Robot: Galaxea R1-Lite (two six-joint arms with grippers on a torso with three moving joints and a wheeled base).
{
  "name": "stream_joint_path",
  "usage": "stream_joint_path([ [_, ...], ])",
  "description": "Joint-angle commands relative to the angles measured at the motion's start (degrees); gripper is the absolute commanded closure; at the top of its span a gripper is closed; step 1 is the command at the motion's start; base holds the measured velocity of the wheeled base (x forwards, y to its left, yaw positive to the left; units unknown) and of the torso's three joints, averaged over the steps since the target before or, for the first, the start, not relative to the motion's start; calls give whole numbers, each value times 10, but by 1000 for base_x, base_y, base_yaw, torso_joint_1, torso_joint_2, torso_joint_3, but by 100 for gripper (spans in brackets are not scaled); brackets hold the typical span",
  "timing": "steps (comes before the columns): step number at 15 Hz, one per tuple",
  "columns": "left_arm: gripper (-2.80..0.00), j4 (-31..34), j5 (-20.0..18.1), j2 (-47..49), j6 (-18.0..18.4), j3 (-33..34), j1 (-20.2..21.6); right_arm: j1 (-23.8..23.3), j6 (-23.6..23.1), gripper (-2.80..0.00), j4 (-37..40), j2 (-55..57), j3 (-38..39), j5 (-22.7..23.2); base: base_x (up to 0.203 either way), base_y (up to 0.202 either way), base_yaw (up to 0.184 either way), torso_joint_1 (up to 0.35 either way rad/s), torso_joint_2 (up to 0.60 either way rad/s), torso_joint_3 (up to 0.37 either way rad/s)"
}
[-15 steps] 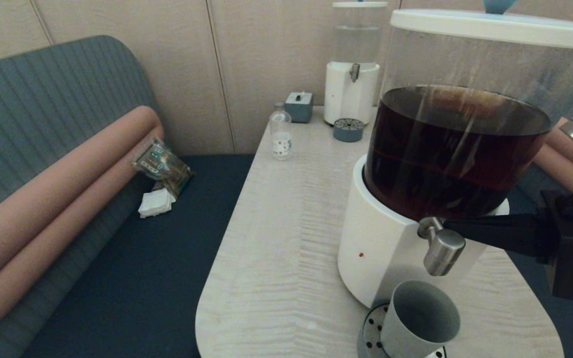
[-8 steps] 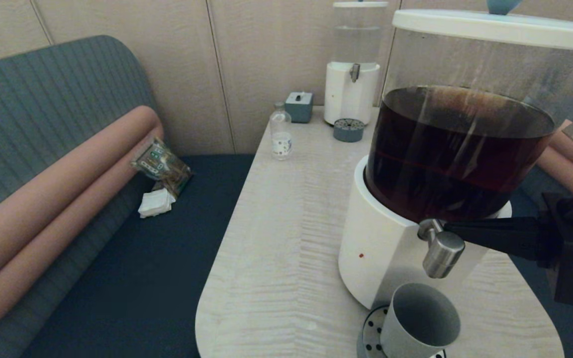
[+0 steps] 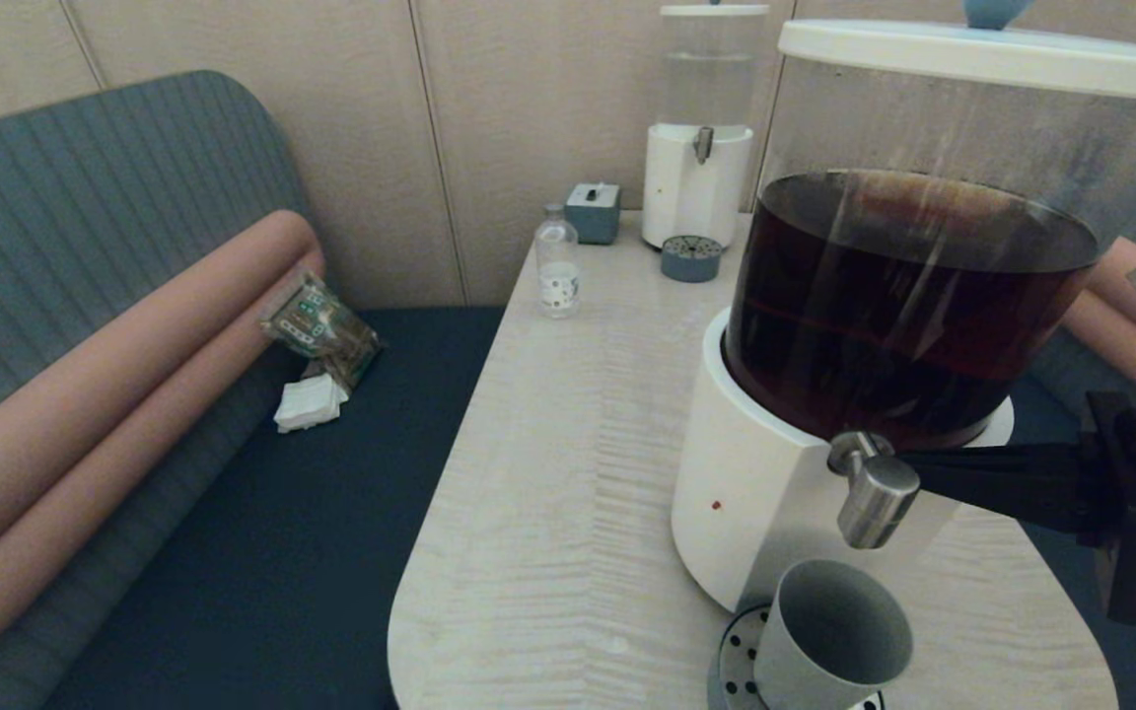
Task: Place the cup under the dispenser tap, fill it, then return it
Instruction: Turn on the faucet
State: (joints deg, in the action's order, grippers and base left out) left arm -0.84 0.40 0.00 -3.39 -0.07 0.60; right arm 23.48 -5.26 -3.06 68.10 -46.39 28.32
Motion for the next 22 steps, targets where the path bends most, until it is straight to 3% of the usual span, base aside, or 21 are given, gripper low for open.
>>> stream_joint_path([
  [1, 0, 0, -1, 1, 0, 0, 0, -5, -7, 0, -4, -4, 0, -1, 0, 0, 0, 0, 0, 0],
  [11, 0, 0, 0, 1, 0, 0, 0, -5, -21, 0, -11, -2, 4, -1, 0, 0, 0, 0, 0, 0],
  [17, 0, 0, 0, 1, 0, 0, 0, -3, -61, 0, 1, 11, 6, -73, 0, 0, 0, 0, 0, 0],
  [22, 0, 0, -1, 1, 0, 0, 0, 3, -61, 0, -2, 18, 5, -71, 0, 0, 0, 0, 0, 0],
])
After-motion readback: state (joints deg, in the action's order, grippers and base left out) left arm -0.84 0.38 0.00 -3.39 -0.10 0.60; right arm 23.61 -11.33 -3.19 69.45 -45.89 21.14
